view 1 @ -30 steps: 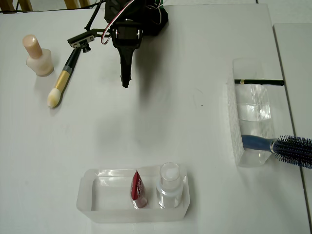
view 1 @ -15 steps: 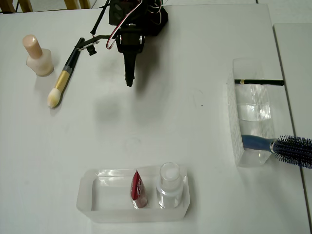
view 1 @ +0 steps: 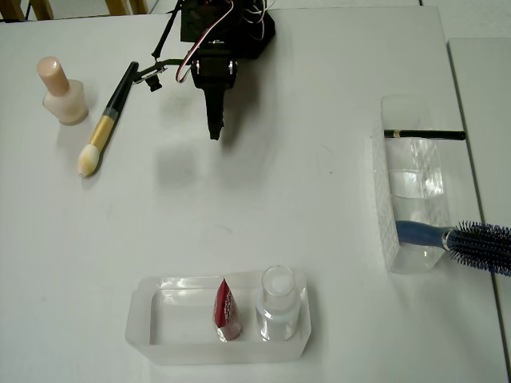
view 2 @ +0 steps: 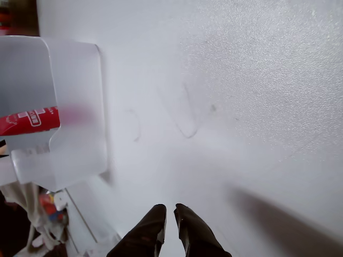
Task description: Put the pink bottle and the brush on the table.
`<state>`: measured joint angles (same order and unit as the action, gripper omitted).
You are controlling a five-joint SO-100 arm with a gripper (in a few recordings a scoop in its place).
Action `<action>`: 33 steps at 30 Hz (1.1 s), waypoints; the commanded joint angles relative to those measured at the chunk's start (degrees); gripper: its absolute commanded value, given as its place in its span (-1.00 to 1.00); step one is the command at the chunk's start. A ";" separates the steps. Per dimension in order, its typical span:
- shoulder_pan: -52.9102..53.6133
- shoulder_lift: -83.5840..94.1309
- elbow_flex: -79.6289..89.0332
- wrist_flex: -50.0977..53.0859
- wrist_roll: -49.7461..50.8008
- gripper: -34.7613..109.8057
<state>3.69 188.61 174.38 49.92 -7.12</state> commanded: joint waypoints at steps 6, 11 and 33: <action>0.88 1.32 0.09 1.58 0.00 -0.52; 0.88 1.32 0.09 1.67 -0.18 -0.52; 2.46 1.32 -0.26 2.46 0.26 -0.52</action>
<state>4.22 188.61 174.38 51.59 -7.03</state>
